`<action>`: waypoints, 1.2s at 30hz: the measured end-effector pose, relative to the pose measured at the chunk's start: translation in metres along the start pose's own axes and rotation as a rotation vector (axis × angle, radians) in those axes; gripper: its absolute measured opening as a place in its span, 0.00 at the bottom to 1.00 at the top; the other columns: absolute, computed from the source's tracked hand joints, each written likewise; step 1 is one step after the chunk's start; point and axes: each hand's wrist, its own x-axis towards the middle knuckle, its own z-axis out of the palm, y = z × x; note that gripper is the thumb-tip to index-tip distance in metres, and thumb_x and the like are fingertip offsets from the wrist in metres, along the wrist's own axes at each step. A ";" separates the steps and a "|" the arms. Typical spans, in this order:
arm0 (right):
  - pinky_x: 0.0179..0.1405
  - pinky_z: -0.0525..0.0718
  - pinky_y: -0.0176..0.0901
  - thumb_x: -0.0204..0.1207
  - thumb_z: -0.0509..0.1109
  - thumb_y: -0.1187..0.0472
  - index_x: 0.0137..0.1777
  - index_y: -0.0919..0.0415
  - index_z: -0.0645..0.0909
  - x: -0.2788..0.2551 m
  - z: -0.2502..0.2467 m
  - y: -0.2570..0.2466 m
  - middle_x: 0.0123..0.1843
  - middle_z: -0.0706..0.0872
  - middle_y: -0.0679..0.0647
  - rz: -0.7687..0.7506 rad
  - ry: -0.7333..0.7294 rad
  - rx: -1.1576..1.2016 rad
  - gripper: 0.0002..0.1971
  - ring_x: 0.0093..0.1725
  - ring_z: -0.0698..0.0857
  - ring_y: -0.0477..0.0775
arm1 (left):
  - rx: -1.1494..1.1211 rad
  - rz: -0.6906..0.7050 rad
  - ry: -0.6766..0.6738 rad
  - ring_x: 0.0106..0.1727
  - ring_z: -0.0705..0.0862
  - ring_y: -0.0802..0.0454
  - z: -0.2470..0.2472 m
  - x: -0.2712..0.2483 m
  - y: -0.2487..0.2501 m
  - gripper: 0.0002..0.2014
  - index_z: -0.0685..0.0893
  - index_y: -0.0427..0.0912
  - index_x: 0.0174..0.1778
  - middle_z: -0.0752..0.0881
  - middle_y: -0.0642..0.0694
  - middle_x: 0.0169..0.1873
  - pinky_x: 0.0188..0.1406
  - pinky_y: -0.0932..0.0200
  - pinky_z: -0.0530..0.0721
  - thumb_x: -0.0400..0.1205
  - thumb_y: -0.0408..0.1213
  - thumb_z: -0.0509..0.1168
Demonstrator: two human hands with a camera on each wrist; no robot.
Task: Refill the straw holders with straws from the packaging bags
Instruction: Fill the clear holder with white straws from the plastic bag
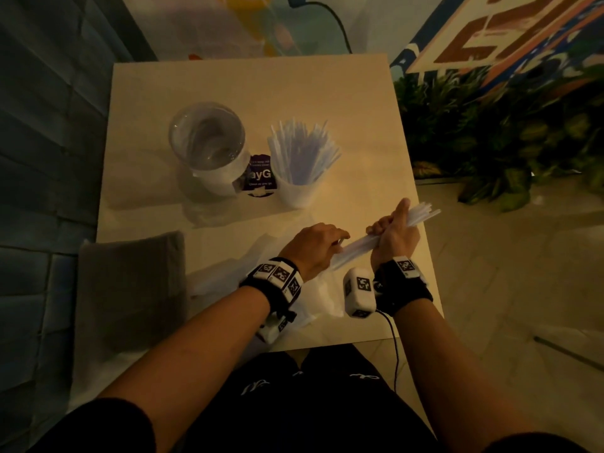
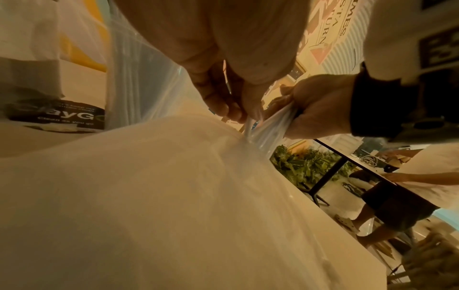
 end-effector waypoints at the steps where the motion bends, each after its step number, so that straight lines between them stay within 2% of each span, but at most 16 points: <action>1: 0.24 0.75 0.44 0.83 0.68 0.46 0.30 0.58 0.70 0.003 -0.002 -0.005 0.22 0.70 0.52 -0.008 0.009 0.014 0.23 0.20 0.71 0.51 | 0.007 -0.001 0.000 0.55 0.84 0.39 0.001 0.000 -0.001 0.15 0.84 0.35 0.66 0.87 0.36 0.54 0.57 0.44 0.82 0.83 0.31 0.66; 5: 0.24 0.73 0.43 0.83 0.67 0.45 0.30 0.56 0.68 0.010 -0.010 -0.035 0.22 0.67 0.51 -0.067 0.025 0.067 0.23 0.20 0.69 0.51 | 0.036 -0.058 -0.003 0.56 0.84 0.40 0.003 0.000 -0.006 0.16 0.83 0.38 0.68 0.87 0.38 0.54 0.59 0.44 0.81 0.84 0.32 0.66; 9: 0.24 0.74 0.42 0.84 0.66 0.45 0.29 0.55 0.68 0.002 -0.009 -0.062 0.22 0.67 0.50 -0.144 0.002 0.073 0.23 0.21 0.69 0.50 | 0.105 -0.142 -0.020 0.57 0.80 0.45 0.006 -0.003 -0.013 0.19 0.80 0.46 0.72 0.85 0.44 0.54 0.59 0.46 0.82 0.84 0.37 0.67; 13: 0.24 0.72 0.41 0.83 0.67 0.45 0.28 0.55 0.69 -0.009 0.002 -0.068 0.22 0.67 0.50 -0.185 -0.063 0.057 0.24 0.22 0.68 0.50 | 0.194 -0.167 -0.026 0.64 0.76 0.47 0.006 -0.008 -0.019 0.23 0.75 0.49 0.76 0.78 0.47 0.63 0.59 0.50 0.80 0.84 0.43 0.67; 15: 0.24 0.71 0.41 0.83 0.68 0.46 0.28 0.55 0.69 -0.014 0.009 -0.067 0.22 0.67 0.50 -0.216 -0.099 0.031 0.24 0.21 0.67 0.50 | 0.190 -0.164 -0.009 0.66 0.75 0.47 0.005 -0.011 -0.024 0.25 0.72 0.48 0.78 0.76 0.47 0.67 0.61 0.50 0.80 0.84 0.42 0.65; 17: 0.24 0.71 0.41 0.83 0.67 0.47 0.28 0.55 0.69 -0.019 0.014 -0.066 0.22 0.67 0.50 -0.238 -0.139 0.015 0.23 0.21 0.67 0.49 | 0.127 -0.157 0.057 0.65 0.77 0.47 0.000 -0.015 -0.029 0.24 0.72 0.46 0.78 0.76 0.47 0.68 0.62 0.48 0.80 0.85 0.37 0.63; 20: 0.23 0.71 0.41 0.84 0.67 0.49 0.28 0.52 0.71 -0.029 0.021 -0.064 0.22 0.67 0.49 -0.249 -0.211 0.012 0.22 0.21 0.67 0.49 | -0.049 -0.148 0.230 0.59 0.81 0.48 -0.009 -0.026 -0.037 0.17 0.80 0.42 0.70 0.81 0.45 0.63 0.60 0.46 0.83 0.86 0.34 0.60; 23: 0.23 0.70 0.40 0.85 0.66 0.50 0.30 0.54 0.70 -0.041 0.029 -0.056 0.21 0.67 0.47 -0.206 -0.287 -0.030 0.21 0.20 0.66 0.48 | -0.299 -0.177 0.336 0.54 0.83 0.56 -0.021 -0.044 -0.033 0.16 0.83 0.44 0.64 0.84 0.49 0.58 0.55 0.52 0.85 0.85 0.47 0.61; 25: 0.23 0.69 0.41 0.85 0.66 0.50 0.31 0.54 0.71 -0.054 0.036 -0.047 0.22 0.67 0.47 -0.174 -0.355 -0.070 0.20 0.21 0.66 0.48 | -0.440 -0.207 0.252 0.58 0.82 0.62 -0.030 -0.059 -0.025 0.23 0.81 0.49 0.66 0.84 0.54 0.59 0.57 0.61 0.83 0.79 0.57 0.67; 26: 0.23 0.69 0.42 0.85 0.66 0.51 0.32 0.54 0.72 -0.062 0.040 -0.042 0.22 0.68 0.47 -0.157 -0.396 -0.087 0.19 0.21 0.66 0.48 | -0.485 -0.220 0.177 0.60 0.80 0.64 -0.033 -0.067 -0.022 0.27 0.79 0.51 0.68 0.83 0.57 0.60 0.59 0.64 0.81 0.76 0.58 0.71; 28: 0.23 0.70 0.42 0.85 0.66 0.52 0.34 0.55 0.73 -0.080 0.049 -0.033 0.23 0.70 0.47 -0.123 -0.469 -0.128 0.17 0.22 0.68 0.48 | -0.549 -0.255 0.049 0.63 0.79 0.66 -0.035 -0.080 -0.017 0.35 0.75 0.54 0.71 0.81 0.60 0.63 0.62 0.64 0.79 0.70 0.58 0.77; 29: 0.23 0.69 0.43 0.85 0.66 0.53 0.35 0.55 0.73 -0.088 0.053 -0.030 0.23 0.70 0.47 -0.119 -0.495 -0.156 0.16 0.22 0.68 0.48 | -0.572 -0.274 0.028 0.62 0.79 0.66 -0.035 -0.084 -0.015 0.37 0.74 0.55 0.71 0.81 0.60 0.63 0.63 0.64 0.79 0.66 0.58 0.79; 33: 0.23 0.62 0.47 0.85 0.65 0.56 0.33 0.58 0.71 -0.109 0.068 -0.028 0.24 0.66 0.52 -0.198 -0.611 -0.236 0.17 0.23 0.64 0.50 | -0.573 -0.325 0.095 0.62 0.78 0.68 -0.026 -0.086 -0.018 0.36 0.72 0.58 0.68 0.80 0.61 0.61 0.63 0.63 0.78 0.67 0.51 0.82; 36: 0.24 0.59 0.49 0.86 0.64 0.57 0.32 0.57 0.71 -0.115 0.078 -0.038 0.24 0.65 0.52 -0.247 -0.645 -0.230 0.18 0.22 0.63 0.50 | -0.553 -0.328 0.142 0.66 0.78 0.65 -0.025 -0.087 -0.026 0.38 0.70 0.58 0.71 0.79 0.61 0.64 0.68 0.56 0.78 0.68 0.51 0.82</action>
